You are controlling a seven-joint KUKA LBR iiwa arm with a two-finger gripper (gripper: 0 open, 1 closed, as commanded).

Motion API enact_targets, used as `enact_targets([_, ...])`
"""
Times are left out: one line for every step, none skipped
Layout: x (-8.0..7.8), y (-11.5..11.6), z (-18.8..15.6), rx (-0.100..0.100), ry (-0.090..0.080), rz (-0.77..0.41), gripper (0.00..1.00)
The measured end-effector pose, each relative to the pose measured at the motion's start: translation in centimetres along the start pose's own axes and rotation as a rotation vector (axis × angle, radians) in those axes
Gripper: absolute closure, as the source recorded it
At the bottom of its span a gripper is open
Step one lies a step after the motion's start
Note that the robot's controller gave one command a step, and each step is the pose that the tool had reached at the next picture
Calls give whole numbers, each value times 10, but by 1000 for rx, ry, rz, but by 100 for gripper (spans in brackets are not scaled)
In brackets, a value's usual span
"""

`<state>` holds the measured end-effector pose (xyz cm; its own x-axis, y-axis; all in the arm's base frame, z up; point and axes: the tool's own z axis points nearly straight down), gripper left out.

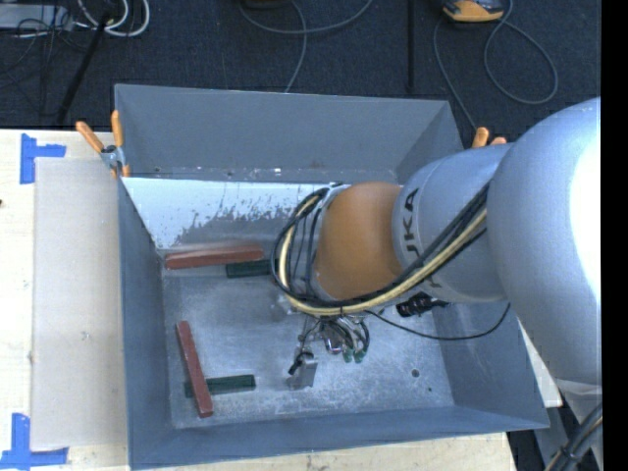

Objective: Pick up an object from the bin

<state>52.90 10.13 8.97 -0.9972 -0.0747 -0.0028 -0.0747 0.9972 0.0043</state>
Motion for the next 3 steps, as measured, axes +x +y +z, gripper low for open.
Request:
enact_targets([20, 153, -30, -1, 1, -86, 0])
enact_targets([37, 101, 19, 4, -4, -370, 0])
enact_targets([39, 101, 21, 4, 4, -373, 100])
